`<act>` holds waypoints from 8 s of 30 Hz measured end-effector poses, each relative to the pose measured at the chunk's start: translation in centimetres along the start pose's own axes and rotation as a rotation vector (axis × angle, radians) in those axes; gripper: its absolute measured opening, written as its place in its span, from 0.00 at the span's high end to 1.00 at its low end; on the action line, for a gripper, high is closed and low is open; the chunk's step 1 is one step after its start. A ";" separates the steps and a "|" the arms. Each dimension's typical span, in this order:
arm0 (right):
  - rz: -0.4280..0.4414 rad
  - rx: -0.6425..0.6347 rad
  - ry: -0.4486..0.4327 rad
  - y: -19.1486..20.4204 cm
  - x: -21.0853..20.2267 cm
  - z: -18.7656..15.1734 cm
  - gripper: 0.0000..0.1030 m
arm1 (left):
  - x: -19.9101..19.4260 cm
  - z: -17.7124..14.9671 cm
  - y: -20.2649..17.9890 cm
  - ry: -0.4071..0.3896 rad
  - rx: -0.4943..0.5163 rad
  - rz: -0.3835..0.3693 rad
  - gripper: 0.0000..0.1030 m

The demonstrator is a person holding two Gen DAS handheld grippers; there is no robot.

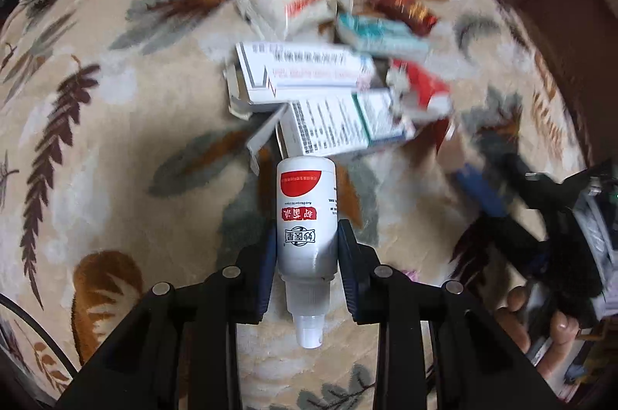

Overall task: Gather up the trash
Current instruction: 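Grasp the red snack packet with the right tool while the left tool grasps the white spray bottle, then carry the red packet and white bottle off the blanket over the red basket, then open both tools over the red mesh basket to drop the items, then move both empty tools back over the trash on the blanket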

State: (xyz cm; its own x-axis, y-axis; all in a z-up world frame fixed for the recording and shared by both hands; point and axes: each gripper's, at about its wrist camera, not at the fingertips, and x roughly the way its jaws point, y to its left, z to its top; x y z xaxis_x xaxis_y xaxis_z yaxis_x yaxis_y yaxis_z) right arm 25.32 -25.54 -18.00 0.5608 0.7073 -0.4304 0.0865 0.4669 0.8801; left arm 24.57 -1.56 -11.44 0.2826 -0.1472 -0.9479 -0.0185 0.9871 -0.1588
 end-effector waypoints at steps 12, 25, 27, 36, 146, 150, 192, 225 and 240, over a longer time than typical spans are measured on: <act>0.113 0.248 0.028 -1.5 1.1 0.7 0.83 | -2.3 0.0 0.7 -0.080 -0.012 -0.021 0.72; -0.040 -0.094 -0.236 6.9 -15.5 -9.5 0.85 | -7.2 -1.4 0.8 -0.182 -0.007 -0.211 0.72; -0.055 -0.131 -0.276 7.8 -18.4 -11.2 0.85 | -8.3 -2.1 0.9 -0.189 -0.026 -0.262 0.72; -0.147 -0.300 -0.417 10.3 -28.7 -17.6 0.85 | -13.5 -10.7 -3.6 -0.235 0.036 -0.342 0.72; -0.604 -0.010 -0.742 0.5 -50.3 -24.2 0.85 | -14.0 -31.5 -33.8 -0.012 0.718 -0.579 0.72; -0.594 -0.006 -0.749 0.3 -50.7 -24.5 0.85 | -14.2 -32.0 -34.1 -0.014 0.729 -0.573 0.72; -0.650 0.158 -0.709 -8.5 -53.4 -24.9 0.83 | -3.4 -30.9 -43.1 0.214 0.764 -0.525 0.72; -0.417 -0.249 -0.450 5.6 -34.1 -17.9 0.29 | -16.3 -15.9 -16.8 -0.314 0.425 -0.417 0.40; -0.395 -0.343 -0.306 8.9 -23.3 -15.2 0.29 | -14.3 -9.9 -5.9 -0.300 0.090 -0.406 0.40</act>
State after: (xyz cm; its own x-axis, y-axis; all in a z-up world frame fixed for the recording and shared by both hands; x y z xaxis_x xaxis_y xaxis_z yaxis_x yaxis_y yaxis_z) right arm 0.50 -29.80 -3.15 0.7560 0.2851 -0.5893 0.0945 0.8433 0.5291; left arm 11.17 -5.89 0.30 0.5126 -0.5089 -0.6916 0.2293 0.8573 -0.4609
